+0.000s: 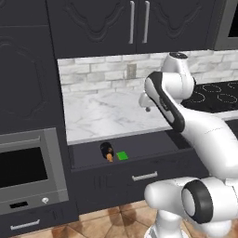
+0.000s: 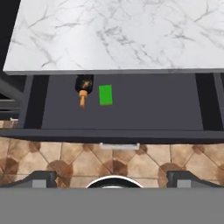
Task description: Restock the sink supplies by placing the sponge and soap dispenser on the counter and next to the sink. Make sure the soap dispenser is upright.
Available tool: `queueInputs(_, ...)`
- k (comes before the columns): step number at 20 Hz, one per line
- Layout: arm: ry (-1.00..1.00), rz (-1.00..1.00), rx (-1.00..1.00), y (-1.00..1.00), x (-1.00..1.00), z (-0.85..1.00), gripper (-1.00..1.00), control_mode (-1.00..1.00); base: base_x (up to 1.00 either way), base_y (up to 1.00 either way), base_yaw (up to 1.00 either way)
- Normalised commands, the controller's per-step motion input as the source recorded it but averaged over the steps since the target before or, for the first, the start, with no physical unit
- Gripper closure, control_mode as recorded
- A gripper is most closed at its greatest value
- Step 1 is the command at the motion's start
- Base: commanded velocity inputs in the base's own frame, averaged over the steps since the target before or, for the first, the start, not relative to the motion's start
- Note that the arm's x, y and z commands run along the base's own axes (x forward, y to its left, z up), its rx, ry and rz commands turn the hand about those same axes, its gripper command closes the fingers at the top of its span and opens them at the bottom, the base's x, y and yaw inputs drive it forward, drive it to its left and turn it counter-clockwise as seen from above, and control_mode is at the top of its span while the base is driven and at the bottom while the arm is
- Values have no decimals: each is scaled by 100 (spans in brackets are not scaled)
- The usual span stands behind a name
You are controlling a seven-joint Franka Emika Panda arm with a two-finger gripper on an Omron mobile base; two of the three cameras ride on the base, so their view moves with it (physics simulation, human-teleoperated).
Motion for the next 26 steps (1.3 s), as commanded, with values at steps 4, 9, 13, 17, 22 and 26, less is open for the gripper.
queueInputs(4,20,-9,0,23,96,-100,-100,-100,0,0,0)
queueInputs(9,14,-3,0,26,69,-100,-100,-100,0,0,0)
queueInputs(13,18,0,0,11,31,-100,-100,-100,0,0,0)
queueInputs(17,8,0,0,1,7,-94,-100,-100,0,0,0)
queueInputs(22,0,0,0,23,10,-77,-100,-100,0,0,0)
queueInputs(26,-1,0,0,22,6,-64,-100,-100,0,0,0)
